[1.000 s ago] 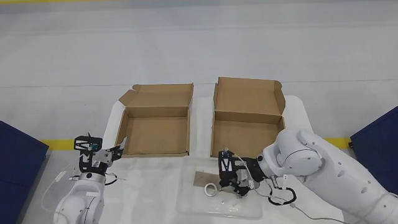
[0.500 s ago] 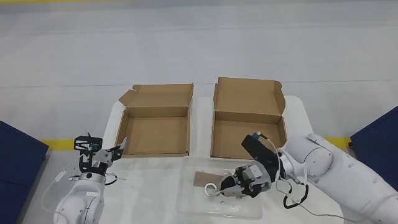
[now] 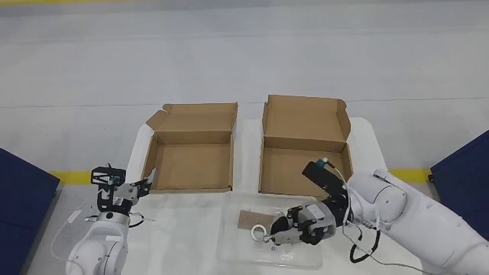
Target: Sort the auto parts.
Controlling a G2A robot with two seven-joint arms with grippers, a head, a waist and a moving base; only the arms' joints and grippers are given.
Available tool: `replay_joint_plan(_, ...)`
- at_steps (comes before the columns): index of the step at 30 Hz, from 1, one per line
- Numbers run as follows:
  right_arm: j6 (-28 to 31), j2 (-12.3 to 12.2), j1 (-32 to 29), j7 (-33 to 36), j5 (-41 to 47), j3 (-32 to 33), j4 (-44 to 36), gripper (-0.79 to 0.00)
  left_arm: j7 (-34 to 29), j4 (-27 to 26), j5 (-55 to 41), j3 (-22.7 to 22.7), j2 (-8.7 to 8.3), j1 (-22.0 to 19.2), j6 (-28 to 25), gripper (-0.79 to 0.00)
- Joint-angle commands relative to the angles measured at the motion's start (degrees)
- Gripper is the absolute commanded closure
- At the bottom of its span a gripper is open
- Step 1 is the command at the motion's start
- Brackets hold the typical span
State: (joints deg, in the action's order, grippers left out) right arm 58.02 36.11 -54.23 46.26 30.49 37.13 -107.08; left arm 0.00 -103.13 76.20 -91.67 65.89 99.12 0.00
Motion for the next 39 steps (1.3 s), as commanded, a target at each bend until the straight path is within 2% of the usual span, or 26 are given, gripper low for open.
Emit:
replay_joint_plan(1, 0.0, -0.1, -0.1, 0.0, 3.9, 0.0, -1.1, 0.000, 0.0, 0.0, 0.0, 0.0, 0.00, 0.0, 0.0, -0.785)
replay_joint_plan(12, 0.0, -1.1, -2.2, 0.1, 19.2, 2.7, -6.6, 0.000, 0.0, 0.0, 0.0, 0.0, 0.00, 0.0, 0.0, -0.785)
replay_joint_plan(26, -0.7, -0.8, -3.4, -1.5, 21.2, 2.2, -8.1, 0.000, 0.0, 0.0, 0.0, 0.0, 0.00, 0.0, 0.0, -0.785)
replay_joint_plan(31, -1.0, 0.5, -4.7, 1.0, 32.4, 1.2, -10.4, 0.000, 0.0, 0.0, 0.0, 0.0, 0.00, 0.0, 0.0, -0.785)
replay_joint_plan(39, -7.3, 3.7, -6.3, 7.3, 48.7, 3.5, -12.5, 0.000, 0.0, 0.0, 0.0, 0.0, 0.00, 0.0, 0.0, -0.785)
